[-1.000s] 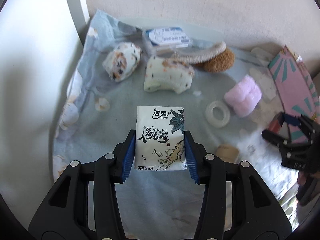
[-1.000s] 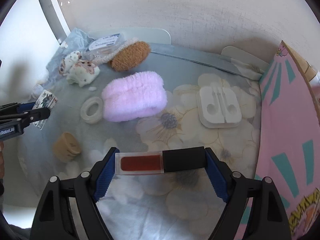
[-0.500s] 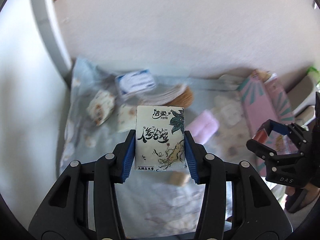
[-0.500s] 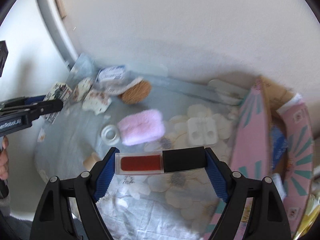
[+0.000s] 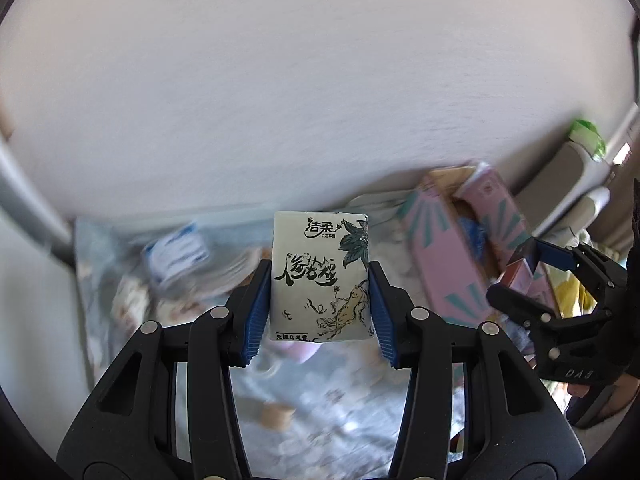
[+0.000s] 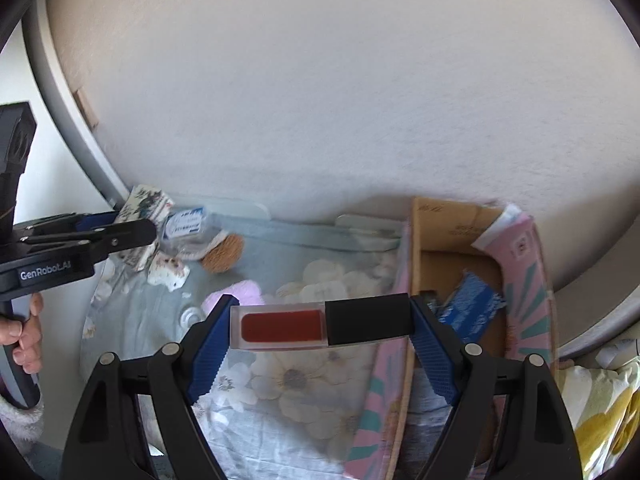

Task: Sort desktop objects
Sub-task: 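Carry lip gloss with right tool while left tool carries tissue pack to box, then open both tools to drop tissue pack and lip gloss into box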

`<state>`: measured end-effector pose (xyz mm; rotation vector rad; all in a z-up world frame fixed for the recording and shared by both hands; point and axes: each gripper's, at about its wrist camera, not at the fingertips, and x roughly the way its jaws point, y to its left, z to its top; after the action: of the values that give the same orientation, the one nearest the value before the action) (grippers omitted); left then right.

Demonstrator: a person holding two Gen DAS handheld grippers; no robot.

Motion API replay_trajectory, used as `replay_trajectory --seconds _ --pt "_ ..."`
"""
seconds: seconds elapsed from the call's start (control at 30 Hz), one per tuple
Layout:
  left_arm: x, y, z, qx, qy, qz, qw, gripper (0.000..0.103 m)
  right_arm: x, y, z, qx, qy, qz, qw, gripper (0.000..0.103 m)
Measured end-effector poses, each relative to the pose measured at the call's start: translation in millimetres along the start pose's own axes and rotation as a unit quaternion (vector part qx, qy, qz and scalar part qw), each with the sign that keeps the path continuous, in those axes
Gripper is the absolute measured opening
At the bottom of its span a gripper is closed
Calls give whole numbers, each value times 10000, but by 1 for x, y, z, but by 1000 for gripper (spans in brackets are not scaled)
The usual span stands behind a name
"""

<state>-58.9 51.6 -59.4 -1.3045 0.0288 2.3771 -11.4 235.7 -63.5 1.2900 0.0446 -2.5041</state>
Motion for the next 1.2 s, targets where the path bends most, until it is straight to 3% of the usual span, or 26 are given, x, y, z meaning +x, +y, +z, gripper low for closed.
replay_trajectory --seconds 0.33,0.57,0.87,1.2 --pt "26 -98 56 821 -107 -549 9951 42 -18 -65 -6 347 -38 -422 9985 81" --pt "66 -165 68 1208 290 -985 9874 42 -16 -101 -30 483 292 -703 9959 81" --pt "123 -218 59 1606 728 -904 9802 42 4 -136 -68 774 740 -640 9922 81" --pt "158 -234 51 1736 934 -737 9776 42 14 -139 -66 767 714 -374 9938 81"
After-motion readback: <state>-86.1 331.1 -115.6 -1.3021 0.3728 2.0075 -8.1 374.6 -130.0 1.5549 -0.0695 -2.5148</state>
